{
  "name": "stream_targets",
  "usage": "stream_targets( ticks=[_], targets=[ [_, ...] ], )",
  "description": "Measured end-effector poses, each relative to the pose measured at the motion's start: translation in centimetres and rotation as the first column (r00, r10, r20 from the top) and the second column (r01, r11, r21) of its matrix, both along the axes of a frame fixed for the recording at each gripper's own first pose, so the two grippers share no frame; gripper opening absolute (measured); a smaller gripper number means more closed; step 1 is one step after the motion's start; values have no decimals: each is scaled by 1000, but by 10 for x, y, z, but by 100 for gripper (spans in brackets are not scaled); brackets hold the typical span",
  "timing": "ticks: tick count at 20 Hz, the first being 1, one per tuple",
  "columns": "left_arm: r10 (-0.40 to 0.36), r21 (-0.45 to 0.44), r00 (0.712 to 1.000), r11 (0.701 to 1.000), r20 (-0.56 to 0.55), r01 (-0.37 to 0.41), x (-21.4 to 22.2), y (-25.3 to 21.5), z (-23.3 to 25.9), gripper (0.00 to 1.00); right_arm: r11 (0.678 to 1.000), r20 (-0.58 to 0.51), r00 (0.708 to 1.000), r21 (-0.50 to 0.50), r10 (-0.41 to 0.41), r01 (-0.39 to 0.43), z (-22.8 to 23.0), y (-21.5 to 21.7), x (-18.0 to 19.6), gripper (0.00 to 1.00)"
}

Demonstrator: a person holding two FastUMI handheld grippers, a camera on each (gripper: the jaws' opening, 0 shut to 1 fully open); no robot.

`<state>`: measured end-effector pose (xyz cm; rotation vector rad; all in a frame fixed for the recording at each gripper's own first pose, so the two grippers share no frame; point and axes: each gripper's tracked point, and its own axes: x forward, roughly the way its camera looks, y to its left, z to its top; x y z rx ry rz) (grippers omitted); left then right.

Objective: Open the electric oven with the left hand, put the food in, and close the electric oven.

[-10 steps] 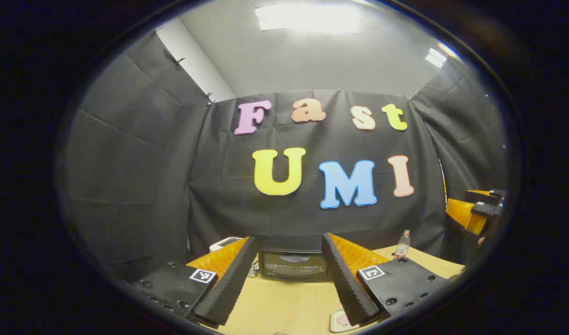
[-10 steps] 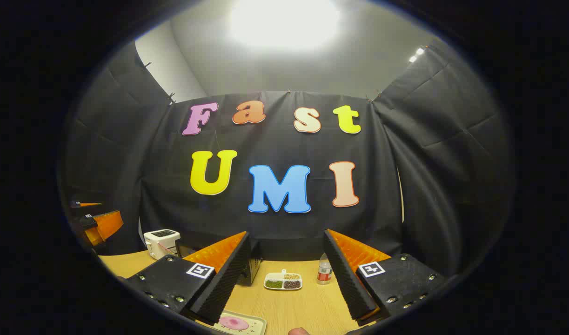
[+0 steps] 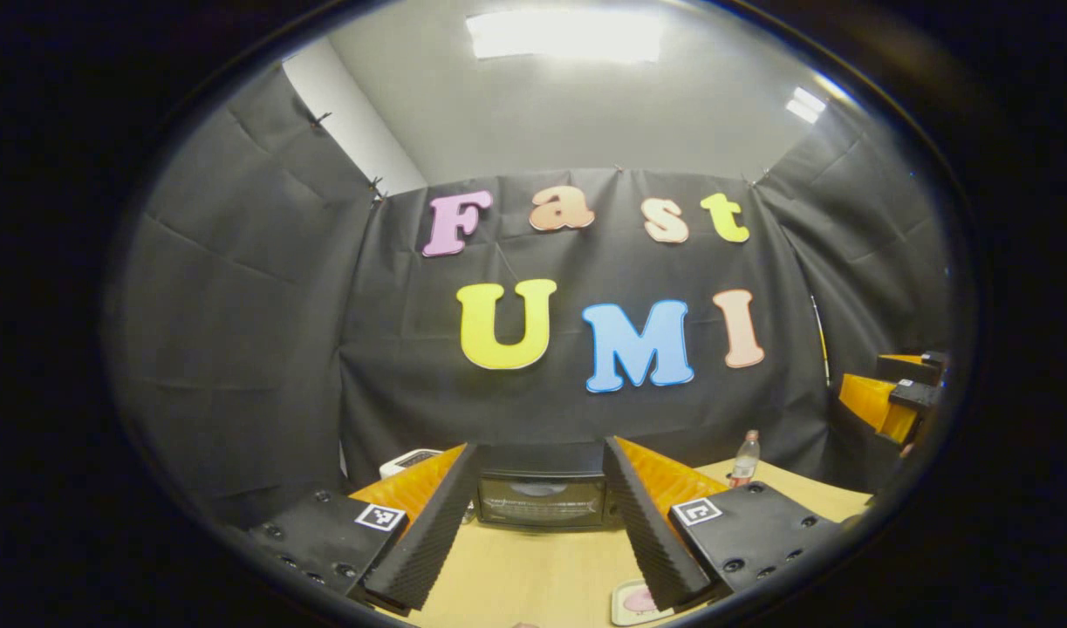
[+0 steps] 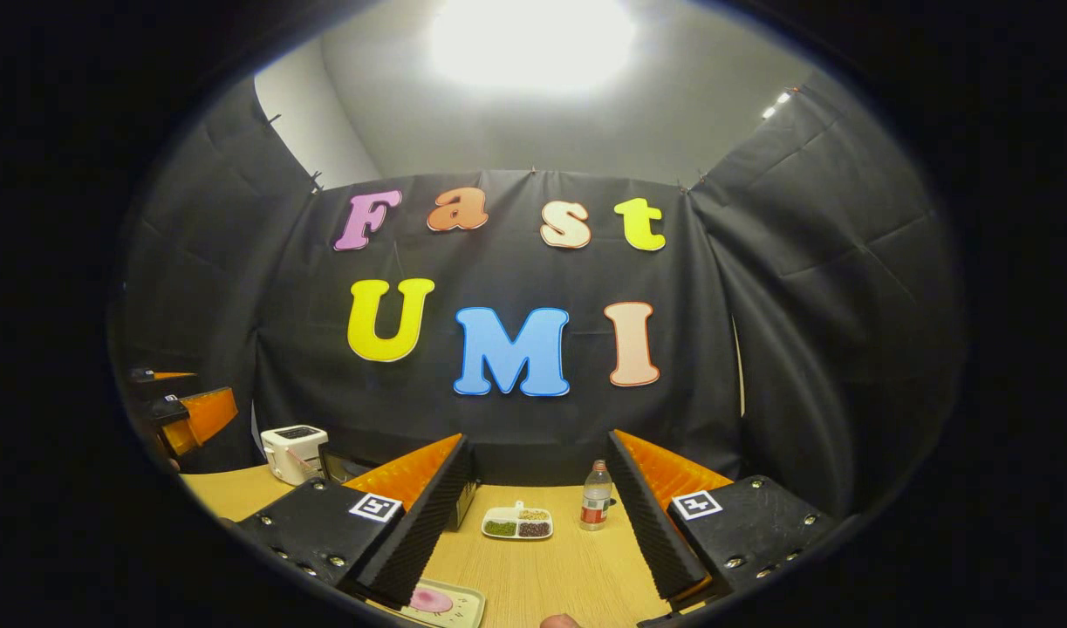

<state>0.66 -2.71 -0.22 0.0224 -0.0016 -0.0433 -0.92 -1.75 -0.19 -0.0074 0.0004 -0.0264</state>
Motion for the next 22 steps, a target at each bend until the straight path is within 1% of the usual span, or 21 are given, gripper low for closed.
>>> stream_targets(
  ticks=[4,7,9,11,13,15,22],
  targets=[
    [-2,6,1000,1000,3,2,4,-11,-1,99,1000,8,1000,-9,7,-7,0,-8,2,97],
    [2,11,1000,1000,3,-2,9,-20,-2,99,999,-1,999,4,33,-33,-7,-11,3,97],
    [8,25,1000,1000,11,-8,18,-22,-1,99,999,10,999,9,51,-51,-7,-13,4,97],
    [8,46,1000,999,21,-9,31,-23,1,99,999,-2,999,3,48,-48,-15,-17,8,97],
    [5,46,1000,999,22,-6,49,-22,0,99,998,-10,998,11,57,-57,-18,-13,11,97],
    [4,28,1000,1000,16,-4,68,-19,-5,99,998,-8,998,7,57,-57,-18,-12,19,97],
    [-49,12,999,999,-3,49,160,-3,-35,99,1000,-23,1000,18,-21,21,-27,0,58,97]
  ],
)
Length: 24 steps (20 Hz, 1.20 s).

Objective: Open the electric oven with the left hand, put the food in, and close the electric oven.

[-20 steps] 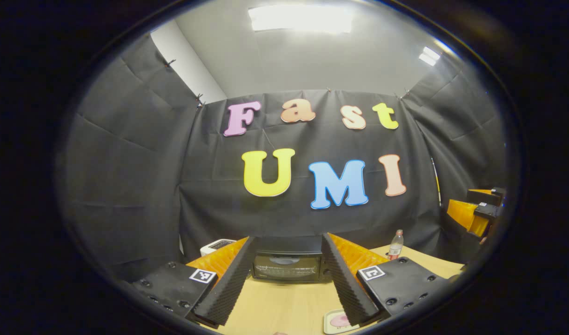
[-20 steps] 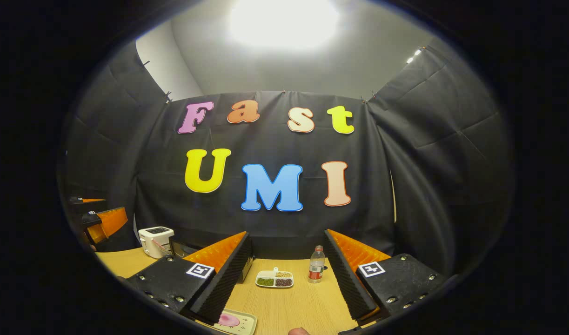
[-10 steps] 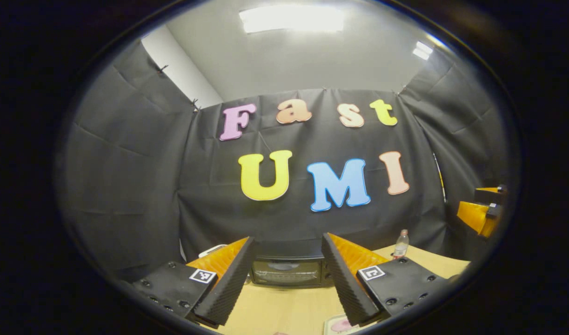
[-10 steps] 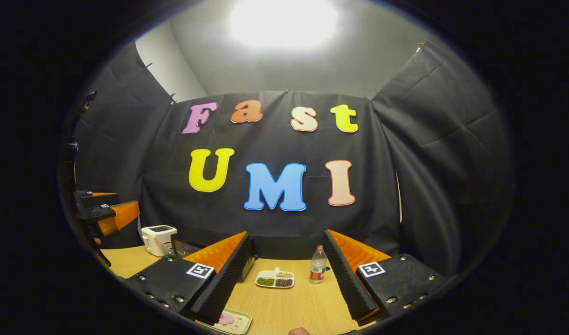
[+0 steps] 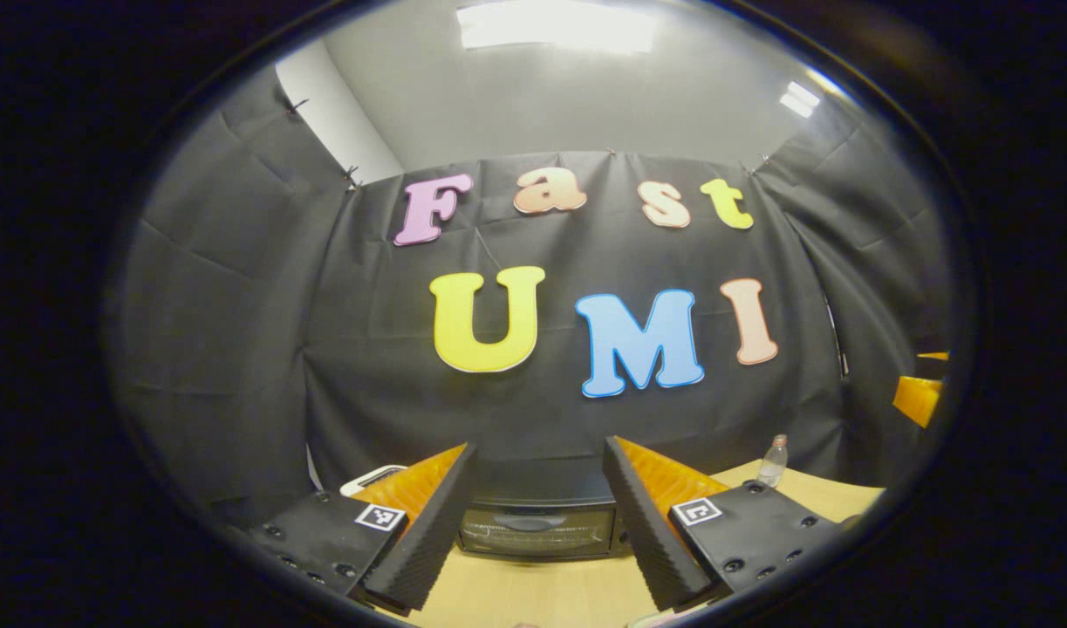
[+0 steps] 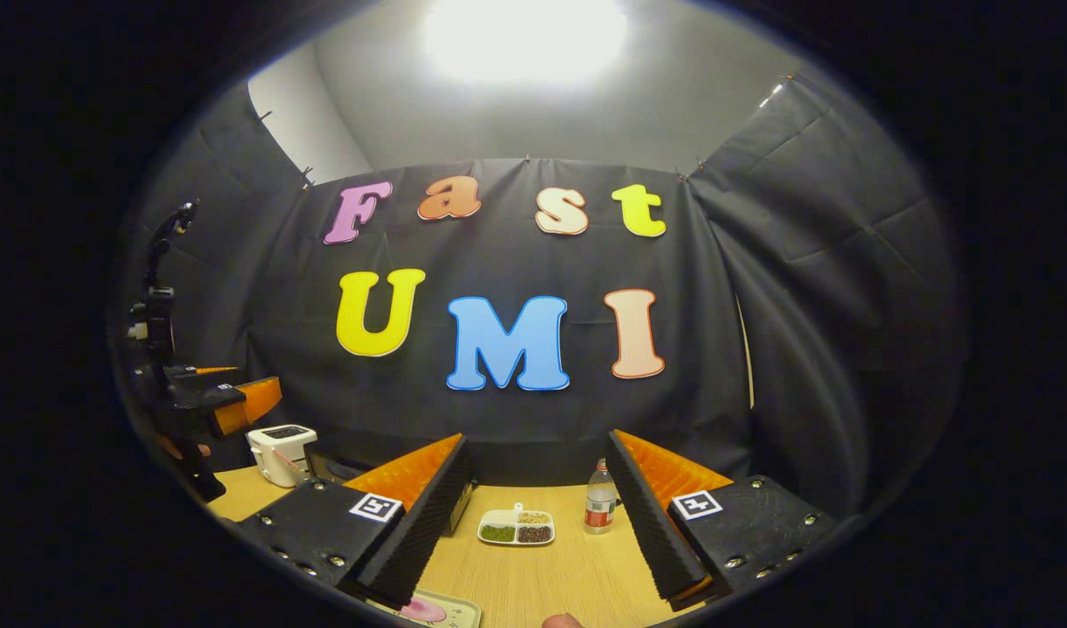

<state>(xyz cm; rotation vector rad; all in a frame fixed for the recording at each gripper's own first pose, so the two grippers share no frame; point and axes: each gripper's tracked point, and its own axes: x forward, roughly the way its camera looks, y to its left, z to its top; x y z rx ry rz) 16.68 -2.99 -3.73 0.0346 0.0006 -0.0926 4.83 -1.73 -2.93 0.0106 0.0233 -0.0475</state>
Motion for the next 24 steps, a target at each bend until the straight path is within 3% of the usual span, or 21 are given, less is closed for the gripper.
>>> stream_targets(
  ticks=[4,9,10,12,13,14,20,21,24],
  targets=[
    [-35,-18,999,999,-33,35,48,9,-28,95,999,-9,999,-8,-45,45,-4,8,18,97],
    [-85,-29,993,996,-84,83,95,13,-70,100,994,-35,994,-34,-103,102,-16,15,32,97],
    [-93,-31,991,995,-93,90,103,13,-77,91,993,-40,992,-35,-118,116,-18,15,34,97],
    [-111,-35,988,994,-112,108,121,11,-92,95,989,-51,988,-45,-146,144,-23,16,37,97],
    [-119,-36,985,993,-122,116,128,10,-101,92,986,-57,986,-51,-159,156,-25,15,38,97],
    [-127,-37,983,992,-133,123,136,9,-109,100,984,-63,983,-58,-170,166,-26,16,38,97],
    [-153,-52,964,988,-220,145,174,5,-169,92,970,-92,969,-97,-230,221,-34,13,39,97],
    [-154,-52,960,988,-235,145,178,4,-180,100,968,-94,967,-105,-238,228,-35,12,37,97],
    [-149,-43,951,989,-272,142,189,6,-206,96,961,-101,960,-128,-260,246,-35,10,34,97]
  ],
)
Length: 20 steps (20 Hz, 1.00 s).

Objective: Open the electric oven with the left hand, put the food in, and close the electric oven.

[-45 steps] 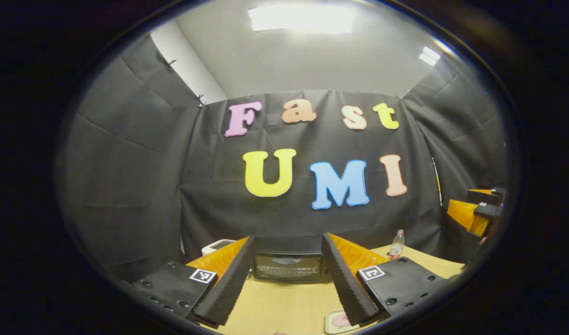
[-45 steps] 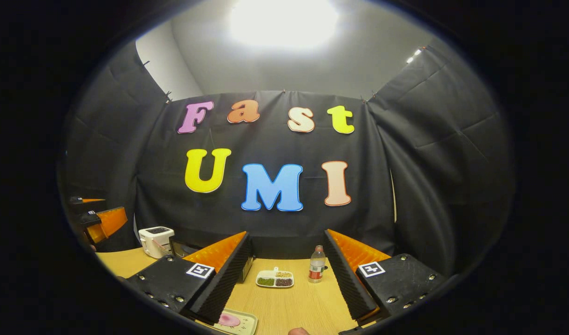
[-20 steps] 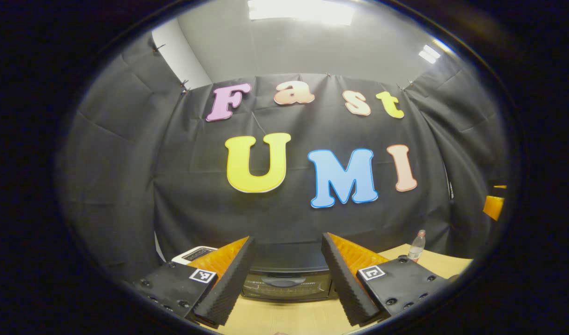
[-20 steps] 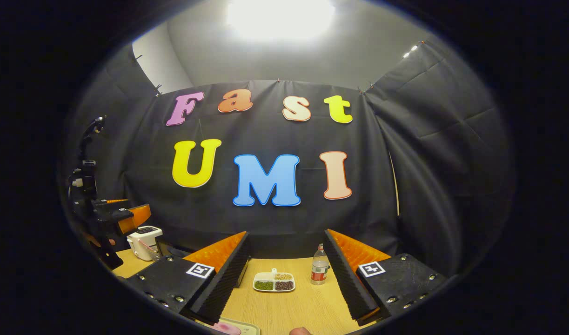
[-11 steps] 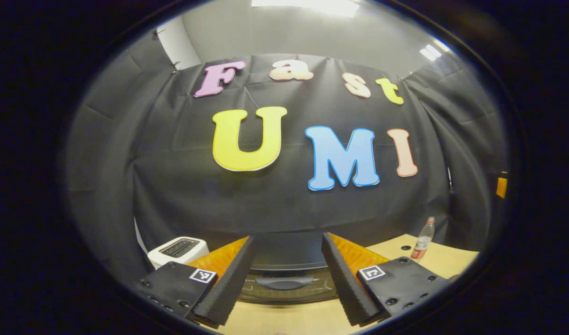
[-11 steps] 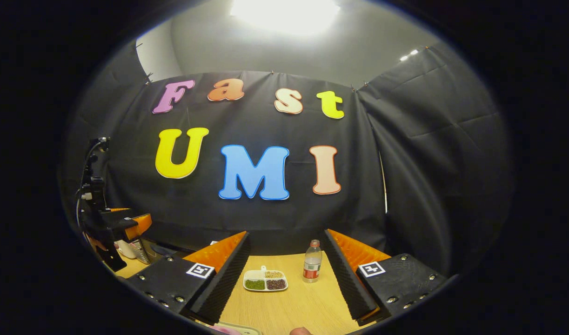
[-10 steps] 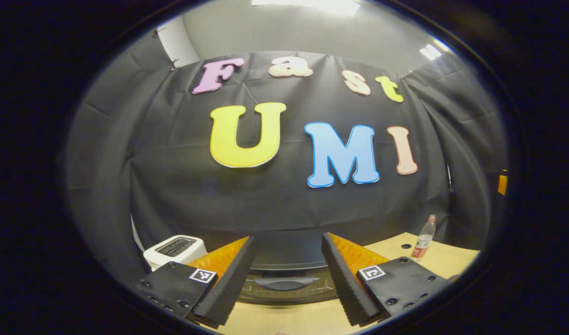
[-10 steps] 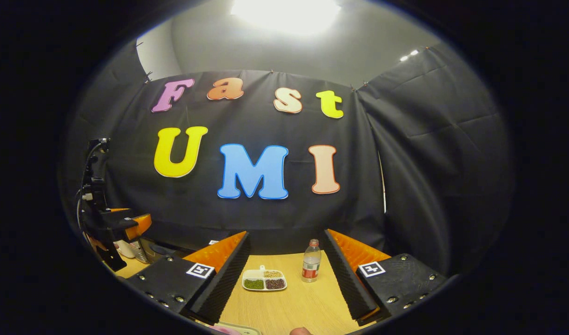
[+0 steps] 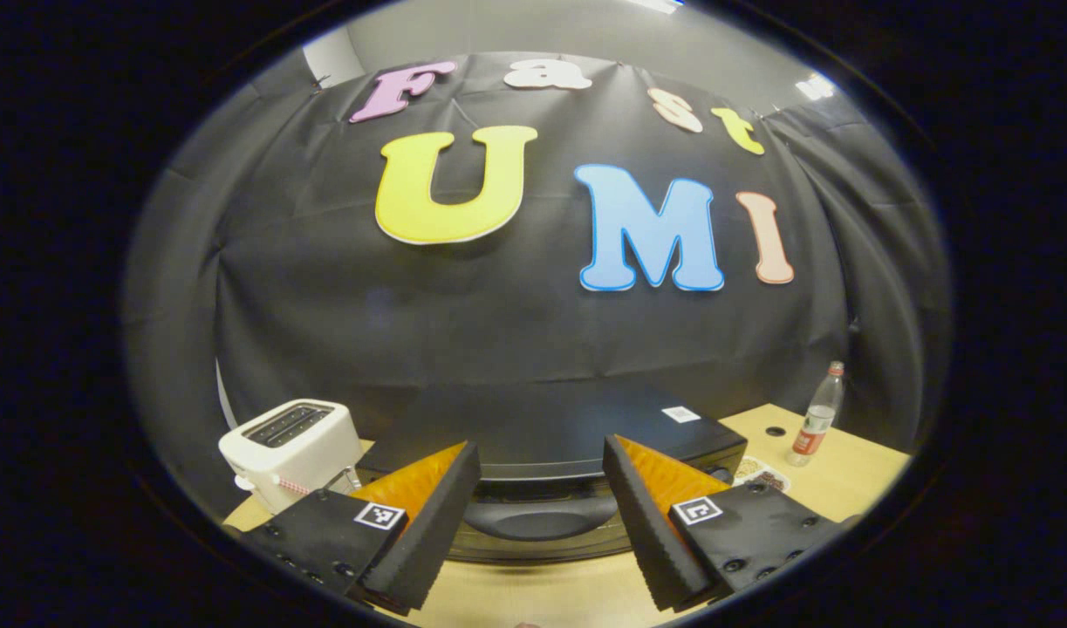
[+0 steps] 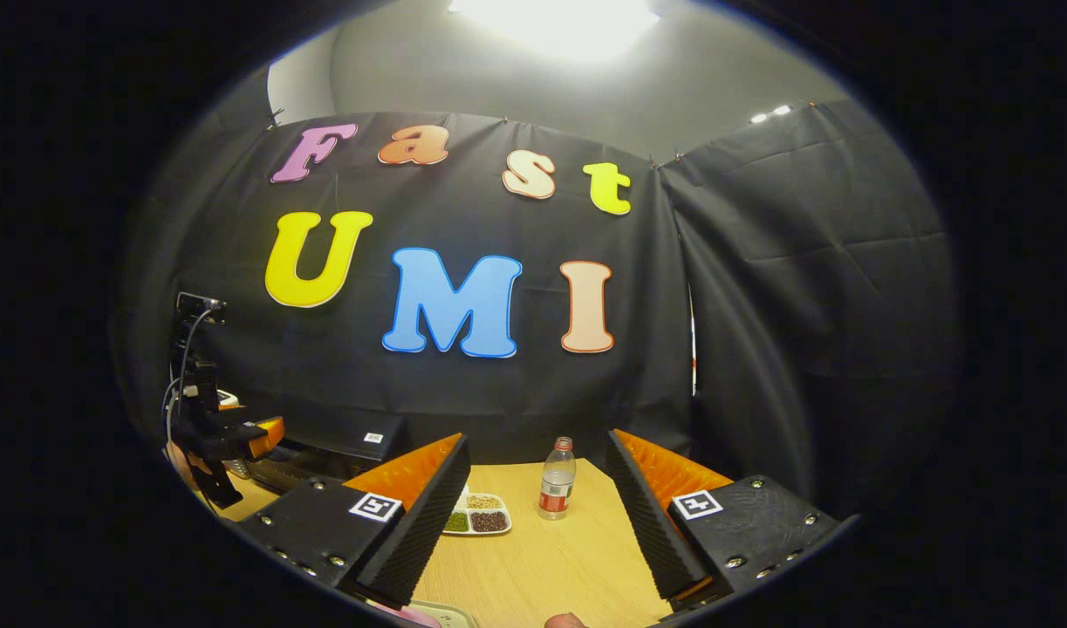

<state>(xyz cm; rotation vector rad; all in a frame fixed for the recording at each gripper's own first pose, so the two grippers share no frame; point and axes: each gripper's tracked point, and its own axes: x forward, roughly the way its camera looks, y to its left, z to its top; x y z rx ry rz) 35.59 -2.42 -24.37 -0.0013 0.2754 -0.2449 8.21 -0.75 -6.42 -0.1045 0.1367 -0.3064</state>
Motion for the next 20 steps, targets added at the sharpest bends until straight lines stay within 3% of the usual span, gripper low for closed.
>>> stream_targets(
  ticks=[3,8,9,11,12,13,15,19,20],
  targets=[
    [6,4,1000,1000,-29,-6,7,2,-20,100,1000,-6,1000,-17,-15,15,1,-4,-5,97],
    [6,39,999,999,-36,-4,10,-1,-37,92,999,-18,999,-29,-27,27,1,-9,-12,97],
    [9,51,999,999,-38,-7,8,0,-37,99,999,-19,999,-27,-28,28,0,-10,-12,97],
    [18,41,999,999,-39,-17,5,1,-40,92,999,-17,999,-26,-29,29,2,-11,-13,97],
    [20,35,999,999,-30,-19,3,2,-38,100,999,-13,1000,-25,-29,28,3,-12,-14,97],
    [21,39,999,999,-32,-20,-1,2,-38,100,999,-8,1000,-21,-28,28,4,-13,-15,97],
    [24,45,999,999,-28,-22,-12,4,-39,92,1000,-5,1000,-11,-24,24,4,-15,-17,97],
    [38,44,998,998,-41,-37,-36,7,-41,100,1000,1,1000,8,-16,16,5,-21,-21,97],
    [43,39,998,998,-46,-41,-42,8,-43,92,1000,2,1000,10,-12,12,6,-22,-22,97]
  ],
)
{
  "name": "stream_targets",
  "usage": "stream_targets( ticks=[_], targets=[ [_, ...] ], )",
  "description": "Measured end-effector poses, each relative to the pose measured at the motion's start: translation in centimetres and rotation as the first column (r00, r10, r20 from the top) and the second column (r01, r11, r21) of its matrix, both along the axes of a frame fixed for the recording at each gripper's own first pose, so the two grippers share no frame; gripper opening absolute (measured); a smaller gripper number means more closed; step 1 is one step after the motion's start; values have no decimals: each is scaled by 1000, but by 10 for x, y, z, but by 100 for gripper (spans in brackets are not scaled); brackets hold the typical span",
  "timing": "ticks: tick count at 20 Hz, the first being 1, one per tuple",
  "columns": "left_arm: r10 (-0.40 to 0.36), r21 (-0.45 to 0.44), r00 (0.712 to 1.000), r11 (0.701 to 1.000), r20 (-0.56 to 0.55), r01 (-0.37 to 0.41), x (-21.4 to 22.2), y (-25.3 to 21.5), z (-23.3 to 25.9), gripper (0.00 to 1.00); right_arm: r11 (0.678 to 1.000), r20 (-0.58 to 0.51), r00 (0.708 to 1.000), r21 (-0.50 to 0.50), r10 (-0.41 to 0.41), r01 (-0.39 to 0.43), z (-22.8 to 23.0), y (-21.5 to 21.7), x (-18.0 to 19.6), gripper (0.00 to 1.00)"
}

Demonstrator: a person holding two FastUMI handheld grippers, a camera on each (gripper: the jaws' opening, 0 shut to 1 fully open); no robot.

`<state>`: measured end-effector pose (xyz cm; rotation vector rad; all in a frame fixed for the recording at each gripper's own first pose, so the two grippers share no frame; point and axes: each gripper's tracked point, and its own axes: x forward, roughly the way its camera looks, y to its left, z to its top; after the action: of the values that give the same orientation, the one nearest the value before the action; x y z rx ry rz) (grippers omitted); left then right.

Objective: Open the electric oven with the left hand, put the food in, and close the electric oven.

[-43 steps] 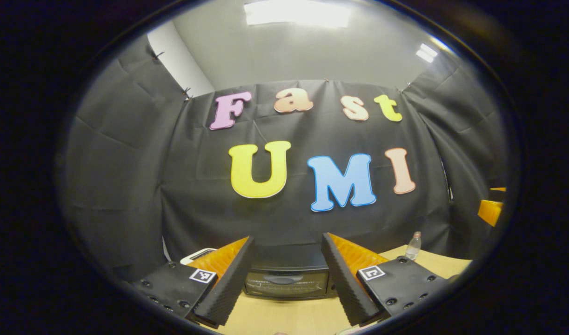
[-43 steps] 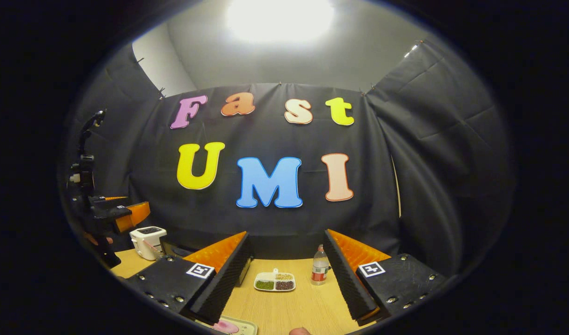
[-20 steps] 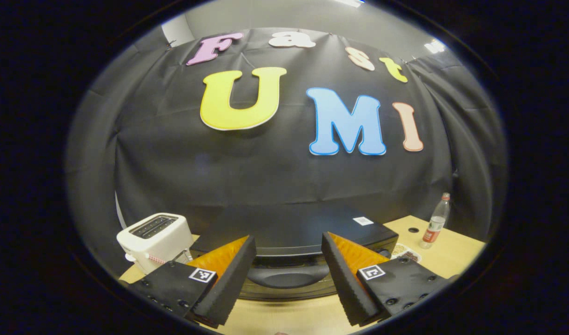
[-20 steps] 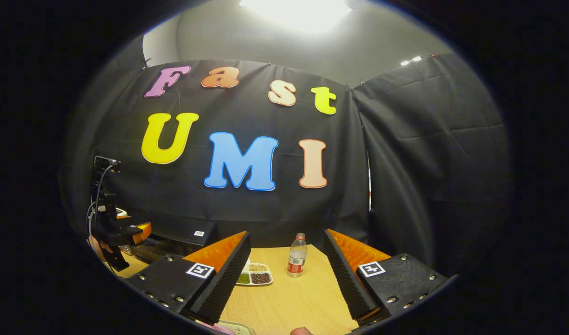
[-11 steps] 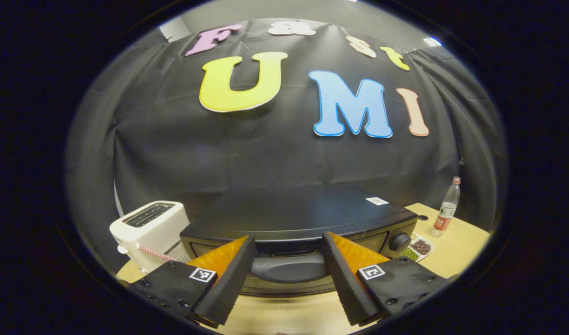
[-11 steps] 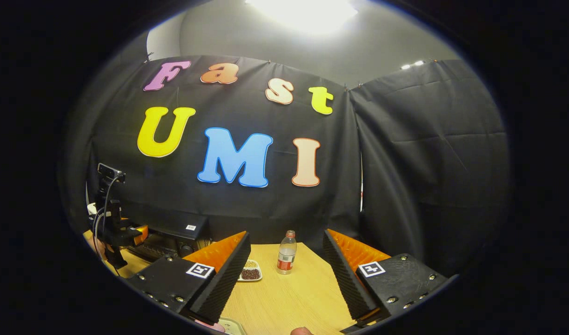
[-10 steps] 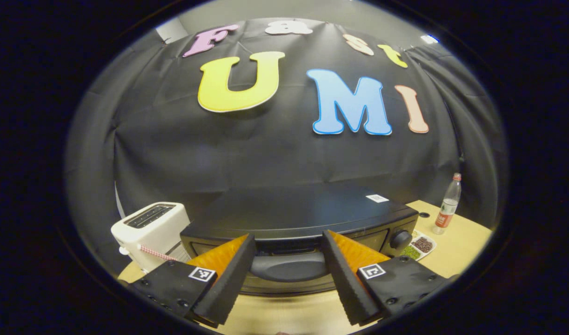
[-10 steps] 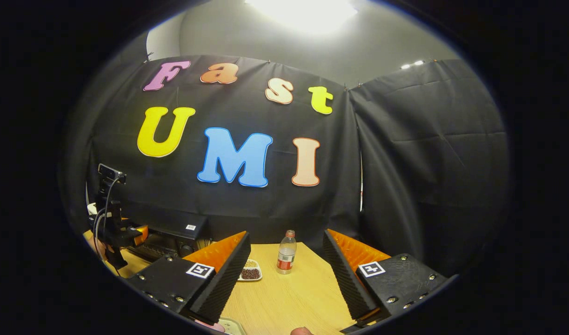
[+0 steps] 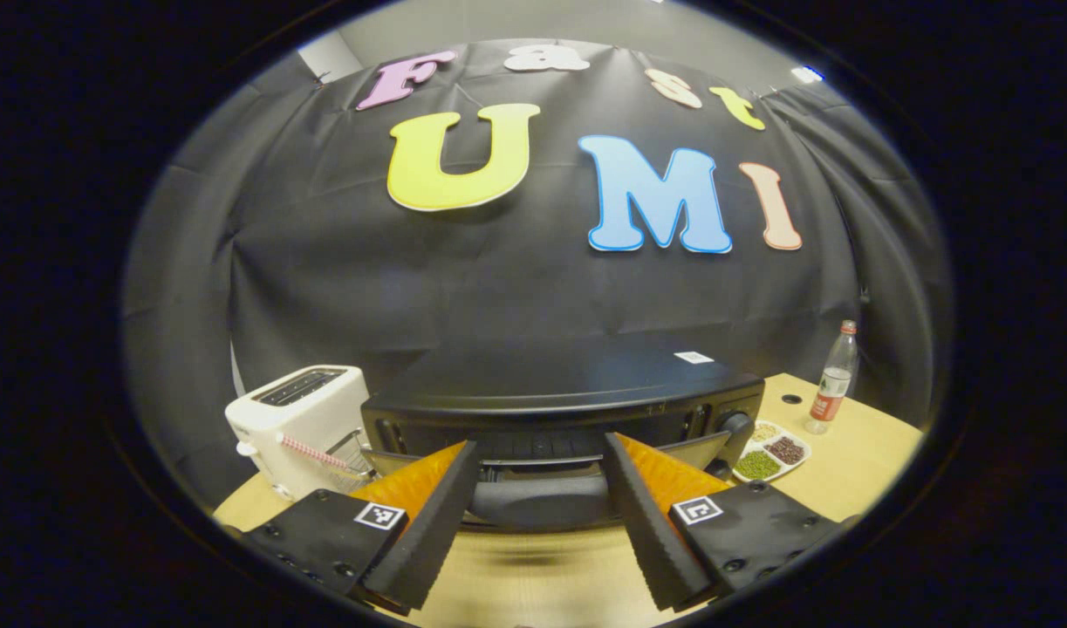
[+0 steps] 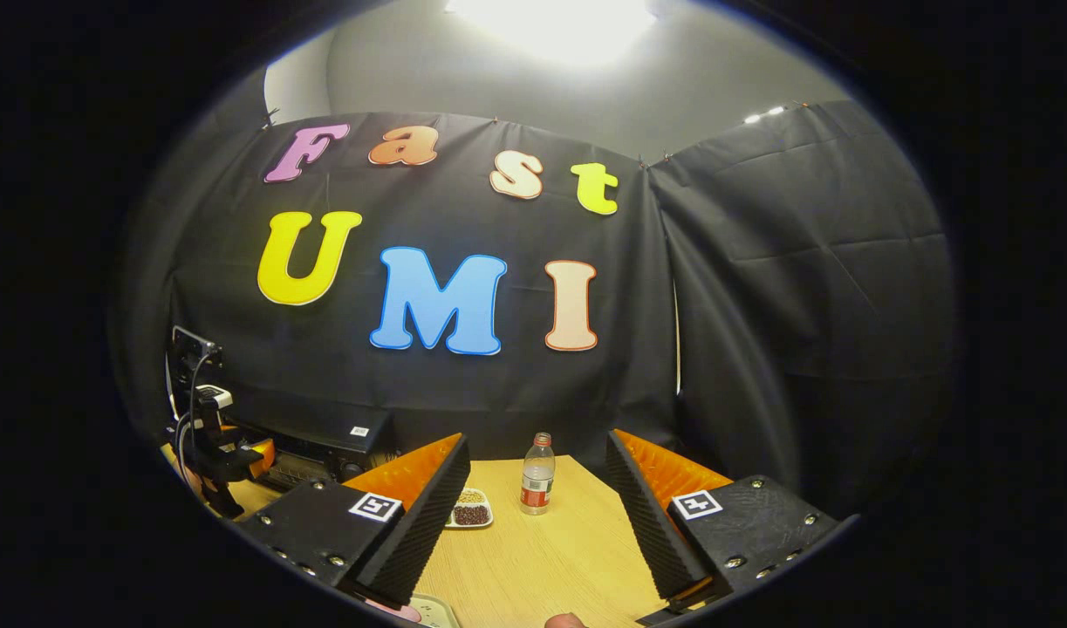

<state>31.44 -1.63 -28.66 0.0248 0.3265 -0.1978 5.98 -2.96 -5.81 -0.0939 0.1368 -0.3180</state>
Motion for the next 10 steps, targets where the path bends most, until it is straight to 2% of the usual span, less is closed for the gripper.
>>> stream_targets(
  ticks=[1,2,5,7,8,10],
  targets=[
    [5,-6,1000,1000,-7,-5,-3,0,-1,96,1000,0,1000,2,5,-5,0,-2,-1,97],
    [11,-10,1000,1000,-16,-11,-10,2,-4,92,1000,-1,1000,3,10,-10,1,-3,-2,97],
    [29,6,999,1000,-25,-28,-26,7,-9,100,1000,1,1000,8,24,-24,3,-7,-7,97],
    [26,42,999,999,-34,-25,-39,10,-17,95,999,1,999,9,34,-34,4,-8,-10,97],
    [26,49,999,999,-43,-24,-43,10,-20,100,999,0,999,10,39,-38,4,-10,-11,97],
    [34,47,997,998,-64,-31,-53,11,-26,100,999,-1,999,13,47,-47,4,-11,-14,97]
  ],
)
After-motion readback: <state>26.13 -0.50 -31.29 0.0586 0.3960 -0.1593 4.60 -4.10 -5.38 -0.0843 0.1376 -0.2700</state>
